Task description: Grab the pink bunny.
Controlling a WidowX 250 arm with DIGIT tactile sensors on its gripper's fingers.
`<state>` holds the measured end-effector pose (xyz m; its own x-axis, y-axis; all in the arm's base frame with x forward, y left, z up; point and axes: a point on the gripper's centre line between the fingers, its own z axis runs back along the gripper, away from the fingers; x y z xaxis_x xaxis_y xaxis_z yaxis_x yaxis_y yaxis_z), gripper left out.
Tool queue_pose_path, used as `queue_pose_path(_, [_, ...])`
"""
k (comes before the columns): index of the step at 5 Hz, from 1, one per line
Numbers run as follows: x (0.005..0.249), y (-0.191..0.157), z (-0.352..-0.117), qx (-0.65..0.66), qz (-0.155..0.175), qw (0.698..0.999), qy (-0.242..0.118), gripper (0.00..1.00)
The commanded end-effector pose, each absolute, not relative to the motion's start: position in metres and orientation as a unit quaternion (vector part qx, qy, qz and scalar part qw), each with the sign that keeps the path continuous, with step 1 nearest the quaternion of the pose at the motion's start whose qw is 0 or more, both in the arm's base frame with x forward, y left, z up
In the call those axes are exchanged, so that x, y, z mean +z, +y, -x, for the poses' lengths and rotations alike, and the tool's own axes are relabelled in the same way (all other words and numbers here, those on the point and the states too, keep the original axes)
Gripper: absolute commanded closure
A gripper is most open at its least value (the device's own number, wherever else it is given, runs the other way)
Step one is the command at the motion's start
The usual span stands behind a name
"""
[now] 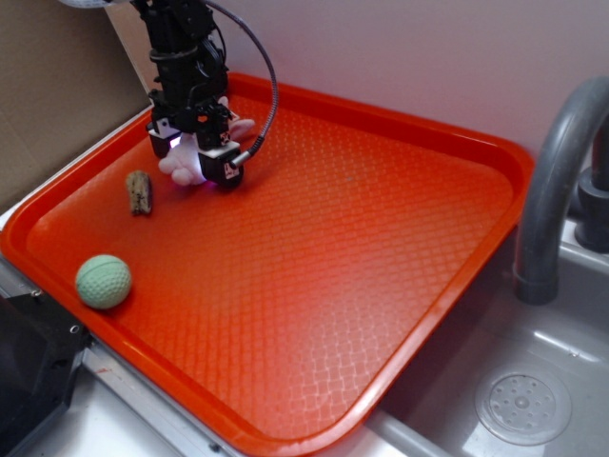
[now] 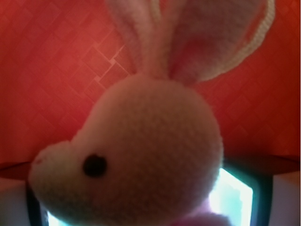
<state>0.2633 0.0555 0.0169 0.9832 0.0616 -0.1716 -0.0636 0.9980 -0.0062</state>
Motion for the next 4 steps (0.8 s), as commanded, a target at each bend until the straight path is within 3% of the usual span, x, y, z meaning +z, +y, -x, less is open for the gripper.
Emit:
queue_pose_path(1, [0.049,0.050,-0.263,0.033,-0.078,0.996,0.033,1.00])
queue_pose_path(2, [0.070,0.034,-0.260,0.027,-0.098,0.995,0.015,1.00])
queue_pose_path(3, [0.120,0.003,-0.247,0.006,-0.099,0.995,-0.020,1.00])
queue_pose_path(4, [0.155,-0.012,-0.237,-0.001,-0.071,0.997,-0.037,1.00])
